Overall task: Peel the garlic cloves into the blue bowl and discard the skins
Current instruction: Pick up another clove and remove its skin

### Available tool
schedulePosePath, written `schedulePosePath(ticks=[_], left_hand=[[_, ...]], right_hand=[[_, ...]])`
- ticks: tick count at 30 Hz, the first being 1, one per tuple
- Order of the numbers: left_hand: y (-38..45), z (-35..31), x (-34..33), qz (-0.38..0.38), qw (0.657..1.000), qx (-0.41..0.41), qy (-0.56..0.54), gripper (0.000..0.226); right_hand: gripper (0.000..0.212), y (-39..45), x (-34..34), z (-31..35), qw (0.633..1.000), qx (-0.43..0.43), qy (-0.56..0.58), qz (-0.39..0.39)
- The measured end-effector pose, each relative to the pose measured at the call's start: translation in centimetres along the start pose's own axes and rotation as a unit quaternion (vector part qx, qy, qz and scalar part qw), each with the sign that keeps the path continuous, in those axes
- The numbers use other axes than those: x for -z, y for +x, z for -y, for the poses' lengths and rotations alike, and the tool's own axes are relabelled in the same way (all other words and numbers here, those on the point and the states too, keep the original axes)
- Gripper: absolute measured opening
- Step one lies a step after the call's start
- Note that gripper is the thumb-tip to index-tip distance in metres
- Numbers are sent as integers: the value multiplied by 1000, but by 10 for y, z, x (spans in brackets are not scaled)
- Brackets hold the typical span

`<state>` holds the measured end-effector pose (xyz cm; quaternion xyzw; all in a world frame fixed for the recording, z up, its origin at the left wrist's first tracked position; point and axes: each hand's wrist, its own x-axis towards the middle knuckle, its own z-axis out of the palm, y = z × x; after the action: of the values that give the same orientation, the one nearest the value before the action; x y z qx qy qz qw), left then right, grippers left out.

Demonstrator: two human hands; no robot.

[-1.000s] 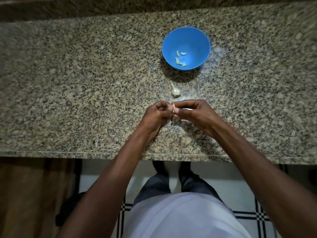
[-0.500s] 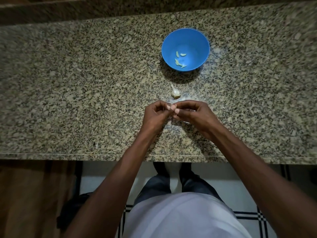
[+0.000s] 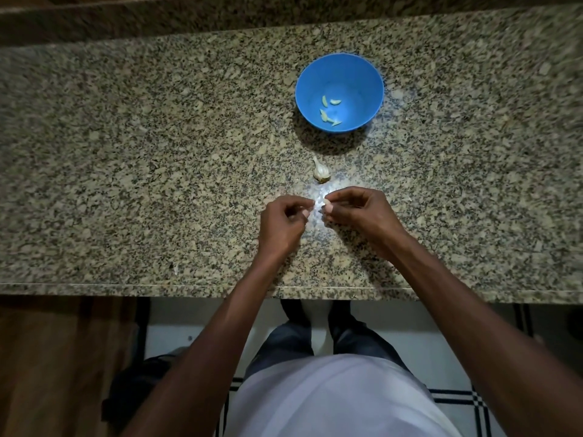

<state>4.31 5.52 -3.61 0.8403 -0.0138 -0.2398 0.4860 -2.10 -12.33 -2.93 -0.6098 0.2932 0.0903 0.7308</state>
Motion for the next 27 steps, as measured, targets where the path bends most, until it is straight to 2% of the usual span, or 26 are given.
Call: schedulePosePath(ticks=[2, 6, 9, 14, 16, 20, 23, 27], left_hand=[[-4, -4, 1, -1, 999, -32, 20, 29], [-8, -10, 2, -40, 999, -31, 12, 16], [-8, -9, 4, -52, 998, -33, -2, 19], [-8, -6, 10, 62, 995, -62, -36, 19], [-8, -7, 9, 77, 994, -62, -50, 22], [-9, -7, 7, 39, 996, -65, -51, 16], [-9, -9, 6, 20, 996, -66, -54, 14], [-9, -10, 5, 15, 997, -70, -35, 15]], right_hand=[[23, -1, 0, -1, 1000, 8, -28, -2], [26, -4, -2, -3, 999, 15, -50, -10], [31, -8, -5, -1, 998, 30, -41, -26], [36, -10, -6, 1, 996, 47, -59, -36], [36, -10, -5, 2, 995, 52, -70, -37], [36, -13, -5, 4, 996, 68, -41, -32], [25, -16, -5, 1, 998, 61, -10, -25], [19, -15, -6, -2, 995, 81, -53, -30]])
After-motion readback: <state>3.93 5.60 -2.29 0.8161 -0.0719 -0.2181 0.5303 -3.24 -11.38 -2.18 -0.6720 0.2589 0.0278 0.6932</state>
